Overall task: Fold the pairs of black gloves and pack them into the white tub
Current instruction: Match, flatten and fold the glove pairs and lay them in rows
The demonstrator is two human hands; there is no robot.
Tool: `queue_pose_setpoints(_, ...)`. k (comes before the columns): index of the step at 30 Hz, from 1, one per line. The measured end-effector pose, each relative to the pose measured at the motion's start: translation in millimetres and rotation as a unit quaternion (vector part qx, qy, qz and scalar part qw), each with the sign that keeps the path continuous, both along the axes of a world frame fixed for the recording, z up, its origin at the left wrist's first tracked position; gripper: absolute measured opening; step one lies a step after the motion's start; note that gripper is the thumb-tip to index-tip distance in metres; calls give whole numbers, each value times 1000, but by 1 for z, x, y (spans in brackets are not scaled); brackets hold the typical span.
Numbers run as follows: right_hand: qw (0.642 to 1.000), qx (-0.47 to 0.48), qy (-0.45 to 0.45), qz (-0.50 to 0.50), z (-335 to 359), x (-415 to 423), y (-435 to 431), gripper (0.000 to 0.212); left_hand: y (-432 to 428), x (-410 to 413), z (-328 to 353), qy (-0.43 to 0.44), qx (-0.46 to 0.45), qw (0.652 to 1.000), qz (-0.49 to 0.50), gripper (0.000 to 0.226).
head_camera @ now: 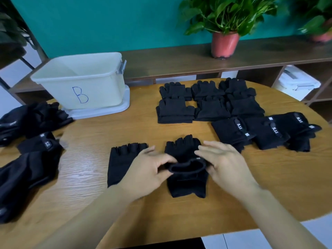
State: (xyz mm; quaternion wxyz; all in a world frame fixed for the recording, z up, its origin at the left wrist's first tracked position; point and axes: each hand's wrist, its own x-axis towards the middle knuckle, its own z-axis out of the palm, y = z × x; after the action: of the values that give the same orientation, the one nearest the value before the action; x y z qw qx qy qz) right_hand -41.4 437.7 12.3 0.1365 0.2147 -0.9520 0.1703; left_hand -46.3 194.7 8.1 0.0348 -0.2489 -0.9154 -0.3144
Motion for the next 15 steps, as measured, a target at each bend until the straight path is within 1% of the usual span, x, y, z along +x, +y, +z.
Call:
queue_pose_setpoints(1, 1000, 8, 29, 2, -8, 3, 0, 54, -2, 4, -9, 39, -38, 998, -15, 23)
queue_pose_setpoints(3, 997, 17, 72, 3, -20, 6, 0, 54, -4, 10, -23, 81, -77, 993, -39, 31)
queue_pose_setpoints(8, 992, 29, 126, 1, -37, 8, 1, 48, -2, 15, -29, 140, -106, 983, -47, 41)
queue_pose_setpoints(10, 989, 35, 142, 5, -41, 9, 2, 38, -1, 16, -28, 160, -121, 978, -50, 40)
queue_pose_setpoints(11, 989, 41, 145, 6, -42, 10, 2, 37, -1, 16, -29, 170, -127, 976, -50, 40)
queue_pose_setpoints(13, 988, 53, 146, 11, -43, 11, 2, 37, -1, 15, -30, 186, -137, 972, -49, 38)
queue_pose_setpoints(15, 989, 54, 134, 6, -42, 12, 2, 46, -1, 16, -30, 211, -147, 965, -45, 29)
